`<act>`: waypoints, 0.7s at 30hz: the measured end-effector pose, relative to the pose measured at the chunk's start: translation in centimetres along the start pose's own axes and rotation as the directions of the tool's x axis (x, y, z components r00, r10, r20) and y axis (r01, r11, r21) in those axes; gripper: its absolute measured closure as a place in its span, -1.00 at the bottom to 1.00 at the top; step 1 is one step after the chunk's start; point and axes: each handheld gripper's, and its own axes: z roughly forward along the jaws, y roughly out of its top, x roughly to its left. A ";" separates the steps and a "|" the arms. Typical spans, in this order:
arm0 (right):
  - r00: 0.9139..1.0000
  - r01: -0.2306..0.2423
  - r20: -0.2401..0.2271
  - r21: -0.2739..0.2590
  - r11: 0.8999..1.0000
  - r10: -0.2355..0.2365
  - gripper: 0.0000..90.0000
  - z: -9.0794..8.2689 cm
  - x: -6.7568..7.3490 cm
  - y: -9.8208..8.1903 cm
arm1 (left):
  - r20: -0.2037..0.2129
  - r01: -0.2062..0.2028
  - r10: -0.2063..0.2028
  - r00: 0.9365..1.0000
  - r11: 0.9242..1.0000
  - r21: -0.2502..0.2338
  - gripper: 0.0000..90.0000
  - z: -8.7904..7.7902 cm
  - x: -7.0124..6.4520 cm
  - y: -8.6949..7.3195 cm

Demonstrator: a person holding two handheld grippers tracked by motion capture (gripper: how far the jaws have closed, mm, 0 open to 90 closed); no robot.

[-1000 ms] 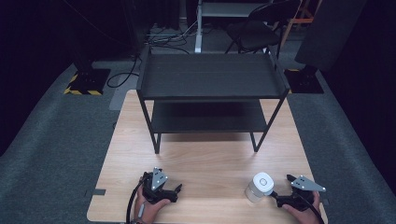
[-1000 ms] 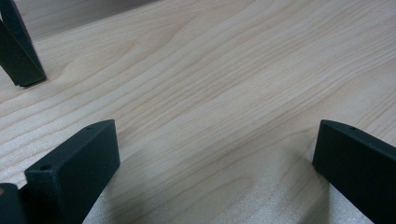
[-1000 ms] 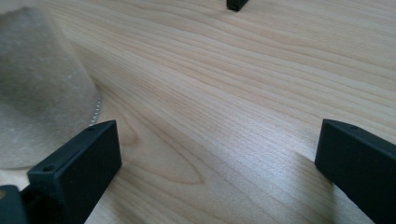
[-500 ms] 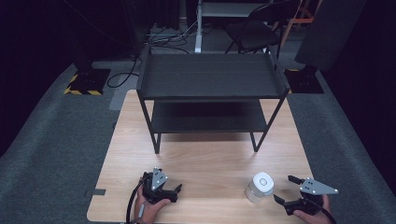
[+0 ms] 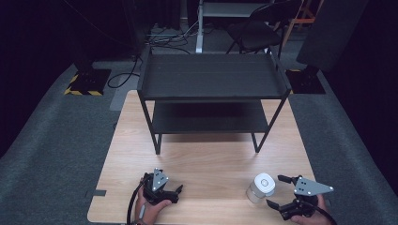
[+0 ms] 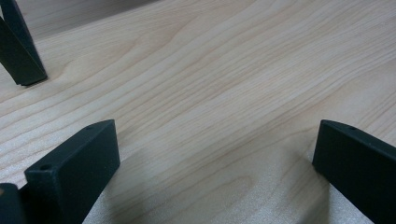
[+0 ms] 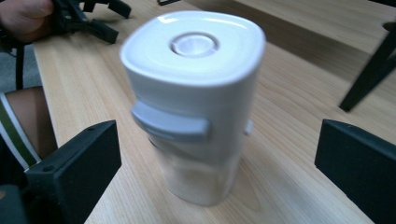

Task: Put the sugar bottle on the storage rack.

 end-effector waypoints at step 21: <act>0.997 0.072 -0.010 0.034 0.997 -0.072 -0.39 3.2 0.7 2.1 | 0.002 -0.001 0.001 1.000 1.000 0.000 -0.99 0.0 0.0 0.0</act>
